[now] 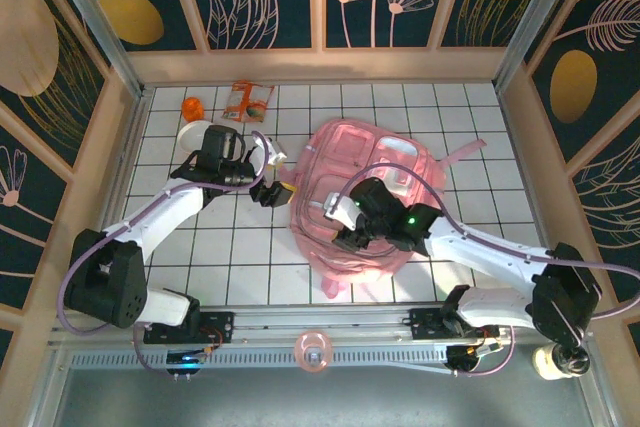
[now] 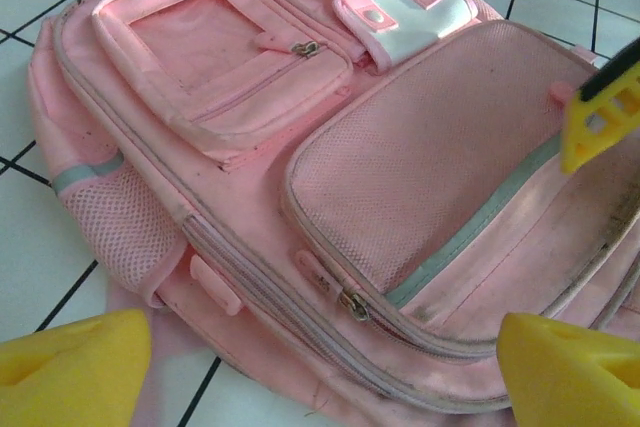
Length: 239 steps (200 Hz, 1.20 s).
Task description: Pack the student bag
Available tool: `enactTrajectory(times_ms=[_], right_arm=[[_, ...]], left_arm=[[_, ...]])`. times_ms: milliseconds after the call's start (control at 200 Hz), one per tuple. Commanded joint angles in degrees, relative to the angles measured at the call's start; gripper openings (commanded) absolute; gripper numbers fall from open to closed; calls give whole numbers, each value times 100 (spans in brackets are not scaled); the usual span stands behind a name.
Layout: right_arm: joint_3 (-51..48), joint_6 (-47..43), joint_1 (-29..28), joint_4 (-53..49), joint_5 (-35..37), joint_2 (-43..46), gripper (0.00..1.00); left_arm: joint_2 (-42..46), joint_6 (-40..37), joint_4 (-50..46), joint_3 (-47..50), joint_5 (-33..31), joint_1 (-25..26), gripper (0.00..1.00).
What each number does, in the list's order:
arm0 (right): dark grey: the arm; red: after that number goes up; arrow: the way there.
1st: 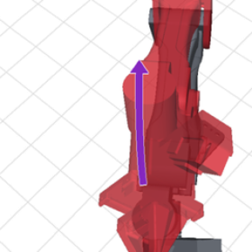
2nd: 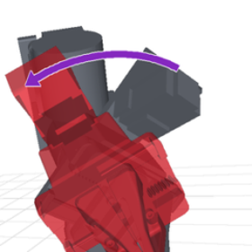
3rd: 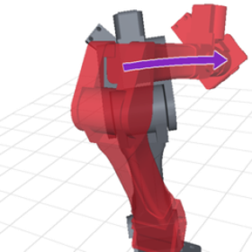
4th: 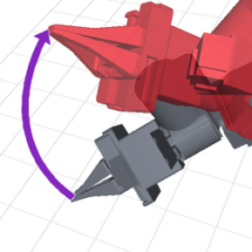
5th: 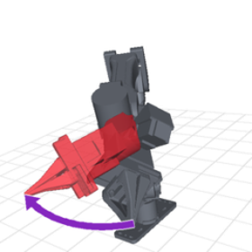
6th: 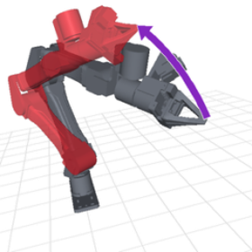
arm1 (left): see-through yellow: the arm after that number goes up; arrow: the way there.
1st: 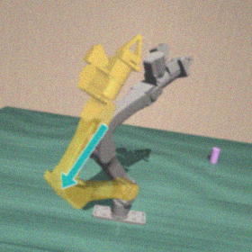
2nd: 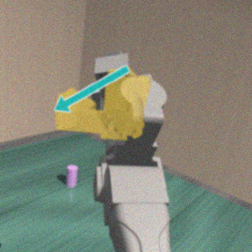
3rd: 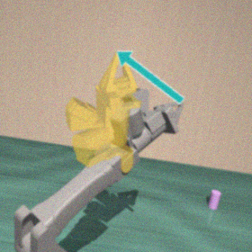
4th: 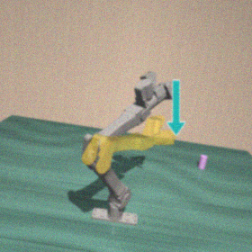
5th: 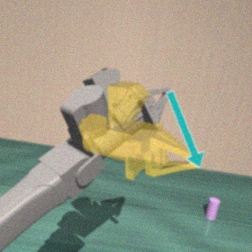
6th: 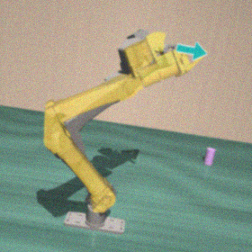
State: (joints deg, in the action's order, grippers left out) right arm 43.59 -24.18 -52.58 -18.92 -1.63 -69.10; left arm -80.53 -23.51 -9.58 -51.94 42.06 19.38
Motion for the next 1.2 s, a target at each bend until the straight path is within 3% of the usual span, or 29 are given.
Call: enactTrajectory(times_ms=[0, 580, 636, 791, 901, 1031, 1191], right_arm=[[-90, -315, -27, 214, 658, -125, 62], [-178, -661, -157, 75, 774, -456, 65], [-170, -680, -137, 71, 772, -415, 58], [-211, -590, 130, 180, 288, 121, 25], [-285, -505, 598, 225, -551, 648, 9], [-429, -639, 1015, 269, -1132, 1177, 0], [-547, -816, 1173, 184, -1264, 1464, 0]], left_arm=[[-63, -560, -22, -14, 265, -56, 89], [-1087, -2071, -762, -343, 234, -44, 82], [-1203, -2391, -936, -493, 181, -46, 80], [-1501, -3433, -1445, -743, 124, -16, 77], [-1698, -3949, -1781, -1018, 155, 63, 77], [-1963, -4348, -1985, -1309, 167, 266, 78], [-2194, -4508, -2074, -1630, 356, 501, 79]])
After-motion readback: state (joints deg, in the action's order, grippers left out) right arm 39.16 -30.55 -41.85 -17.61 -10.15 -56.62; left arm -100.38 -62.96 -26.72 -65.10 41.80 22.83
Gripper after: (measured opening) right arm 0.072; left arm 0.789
